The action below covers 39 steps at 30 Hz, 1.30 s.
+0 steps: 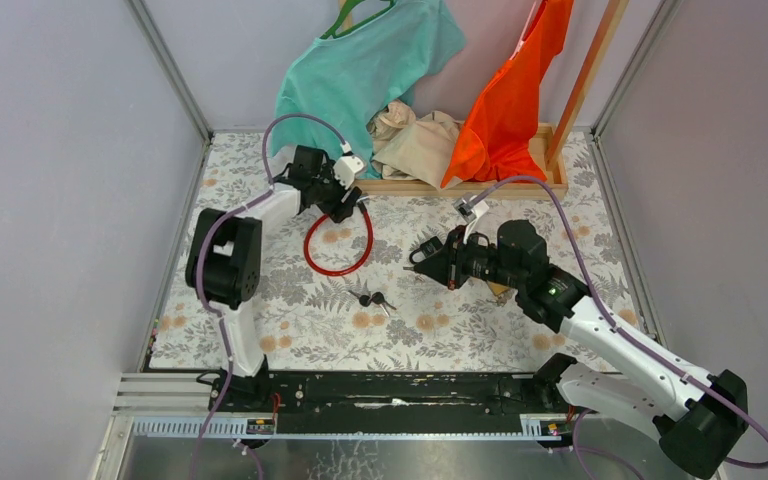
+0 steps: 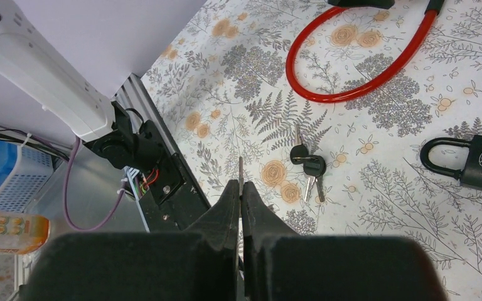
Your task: Unlock with the key
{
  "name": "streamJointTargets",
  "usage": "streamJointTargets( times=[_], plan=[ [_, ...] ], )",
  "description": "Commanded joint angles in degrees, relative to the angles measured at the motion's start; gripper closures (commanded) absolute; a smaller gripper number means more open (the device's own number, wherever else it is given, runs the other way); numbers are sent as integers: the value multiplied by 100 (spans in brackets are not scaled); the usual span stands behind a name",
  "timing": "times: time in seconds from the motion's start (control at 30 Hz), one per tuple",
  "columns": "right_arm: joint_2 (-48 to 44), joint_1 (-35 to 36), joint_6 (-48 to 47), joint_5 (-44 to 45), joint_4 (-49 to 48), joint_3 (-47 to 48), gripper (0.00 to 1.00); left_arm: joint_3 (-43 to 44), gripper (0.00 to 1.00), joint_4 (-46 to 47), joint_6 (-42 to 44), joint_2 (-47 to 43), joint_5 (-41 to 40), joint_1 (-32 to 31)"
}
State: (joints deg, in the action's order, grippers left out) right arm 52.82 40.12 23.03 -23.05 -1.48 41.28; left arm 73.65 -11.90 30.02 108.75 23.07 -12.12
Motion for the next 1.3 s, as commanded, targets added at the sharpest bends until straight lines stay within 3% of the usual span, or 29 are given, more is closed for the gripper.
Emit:
streamJointTargets(
  times=[0.0, 0.47, 0.73, 0.83, 0.9, 1.03, 1.07, 1.17, 1.27],
  plan=[
    [14, -18, -153, 195, -52, 94, 100, 560, 28, 174, 68, 617, -51, 74],
    [1, -17, -106, 47, -24, 212, 100, 1603, 38, -1628, 824, 1449, 905, 476],
    [-80, -14, -146, -31, 231, 315, 100, 891, 62, -1596, 1018, 1184, 1105, 469],
    [-112, -13, -109, -58, 285, 297, 100, 622, 78, -1552, 1055, 976, 1131, 458],
    [-139, -21, -83, -85, 313, 270, 100, 362, 83, -1518, 1167, 736, 1175, 456],
    [-167, -19, -75, -103, 339, 211, 100, -184, 83, -1564, 1562, 236, 1219, 403],
    [-153, -22, -83, -115, 348, 213, 100, -269, 80, -1550, 1586, 149, 1136, 378],
    [-107, -18, -103, -138, 358, 227, 100, -350, 56, -1518, 1471, 93, 1024, 330],
    [-57, -18, -108, -138, 353, 233, 100, -323, 48, -1404, 1359, 161, 1019, 294]
  ],
)
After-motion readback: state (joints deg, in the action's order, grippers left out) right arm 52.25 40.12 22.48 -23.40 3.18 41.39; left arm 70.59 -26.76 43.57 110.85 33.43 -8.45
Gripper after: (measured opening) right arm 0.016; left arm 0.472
